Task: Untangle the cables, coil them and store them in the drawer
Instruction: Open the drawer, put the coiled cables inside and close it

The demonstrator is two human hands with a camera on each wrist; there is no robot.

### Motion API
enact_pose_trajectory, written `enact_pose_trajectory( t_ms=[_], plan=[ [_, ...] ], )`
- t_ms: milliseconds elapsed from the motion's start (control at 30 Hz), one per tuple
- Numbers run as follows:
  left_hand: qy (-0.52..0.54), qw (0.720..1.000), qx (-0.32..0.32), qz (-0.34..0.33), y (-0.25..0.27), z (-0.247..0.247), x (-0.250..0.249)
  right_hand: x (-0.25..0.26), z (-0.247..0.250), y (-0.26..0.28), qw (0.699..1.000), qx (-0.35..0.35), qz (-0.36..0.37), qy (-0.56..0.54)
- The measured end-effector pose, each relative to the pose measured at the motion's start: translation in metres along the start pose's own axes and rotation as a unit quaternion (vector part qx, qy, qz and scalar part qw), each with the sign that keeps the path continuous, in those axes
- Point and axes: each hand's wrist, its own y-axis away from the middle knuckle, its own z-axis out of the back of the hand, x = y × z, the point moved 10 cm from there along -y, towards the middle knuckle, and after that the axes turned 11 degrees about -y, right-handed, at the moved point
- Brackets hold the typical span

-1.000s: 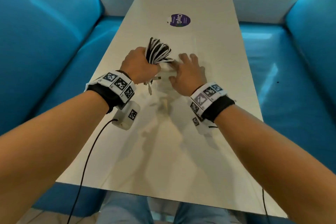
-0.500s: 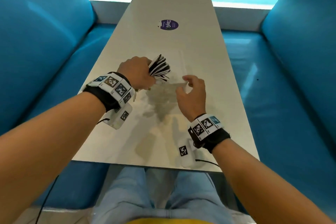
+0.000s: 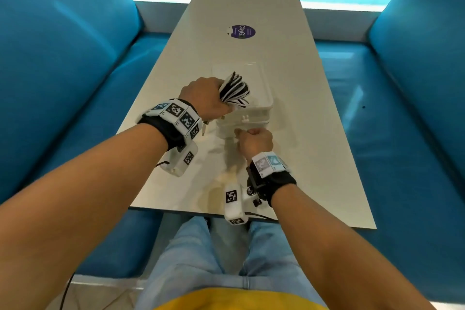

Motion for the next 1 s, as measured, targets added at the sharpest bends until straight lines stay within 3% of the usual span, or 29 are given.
enact_pose_trajectory(
  t_ms=[200, 333, 400, 500, 700, 933, 1000],
  plan=[
    [0.002, 1.0, -0.008, 0.013, -0.002, -0.001, 0.003, 0.005, 0.013, 0.001, 0.998, -0.038, 0.037, 0.028],
    [0.008, 1.0, -0.015, 0.014, 0.0, -0.001, 0.004, -0.014, 0.018, 0.01, 0.999, -0.008, 0.02, 0.034],
    [0.008, 1.0, -0.017, 0.01, 0.001, -0.002, 0.003, -0.02, 0.021, 0.014, 1.0, 0.006, -0.002, 0.003],
    [0.007, 1.0, -0.021, 0.004, 0.001, -0.002, 0.002, -0.001, 0.039, 0.004, 0.996, -0.041, -0.006, -0.083],
    [0.007, 1.0, -0.019, 0.007, 0.001, -0.002, 0.002, 0.031, 0.042, -0.005, 0.997, -0.026, 0.039, 0.062],
    [0.013, 1.0, -0.022, 0.002, 0.001, -0.003, 0.003, -0.008, 0.055, 0.005, 0.995, 0.025, -0.071, 0.06],
    [0.014, 1.0, -0.024, 0.001, 0.002, -0.003, 0.003, -0.006, 0.061, 0.005, 0.993, 0.034, -0.06, 0.095]
  ],
)
